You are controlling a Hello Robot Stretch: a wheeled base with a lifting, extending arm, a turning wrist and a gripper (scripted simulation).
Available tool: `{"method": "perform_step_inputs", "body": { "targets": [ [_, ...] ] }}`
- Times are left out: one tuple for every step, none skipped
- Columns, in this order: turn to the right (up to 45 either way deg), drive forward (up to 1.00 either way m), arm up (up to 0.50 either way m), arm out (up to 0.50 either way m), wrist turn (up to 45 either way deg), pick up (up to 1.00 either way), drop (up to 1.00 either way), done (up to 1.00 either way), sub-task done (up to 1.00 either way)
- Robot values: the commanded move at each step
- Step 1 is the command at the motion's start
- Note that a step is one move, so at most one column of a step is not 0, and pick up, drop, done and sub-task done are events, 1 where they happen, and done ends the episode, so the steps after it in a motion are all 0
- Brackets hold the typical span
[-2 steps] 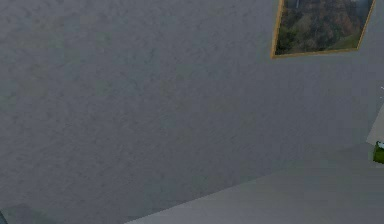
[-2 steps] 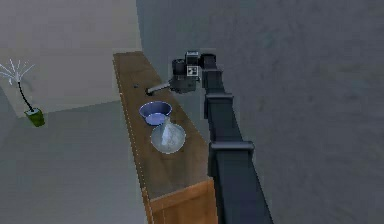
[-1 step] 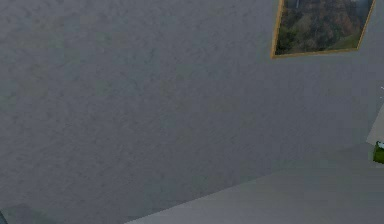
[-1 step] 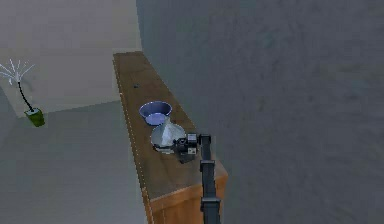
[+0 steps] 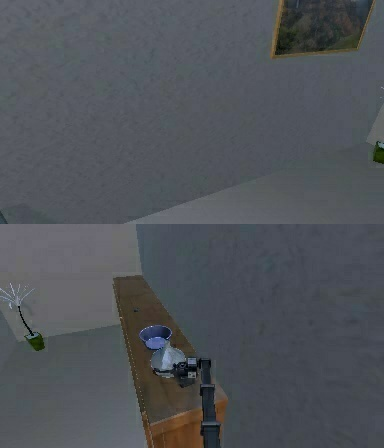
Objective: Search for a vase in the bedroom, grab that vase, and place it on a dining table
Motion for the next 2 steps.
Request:
{"method": "perform_step_inputs", "body": {
  "targets": [
    [0.0, 0.00, 0.10, 0.00, 0.0, 0.00, 0.00, 0.00, 0.00],
    [0.0, 0.00, 0.24, 0.00, 0.0, 0.00, 0.00, 0.00, 0.00]
  ]
}}
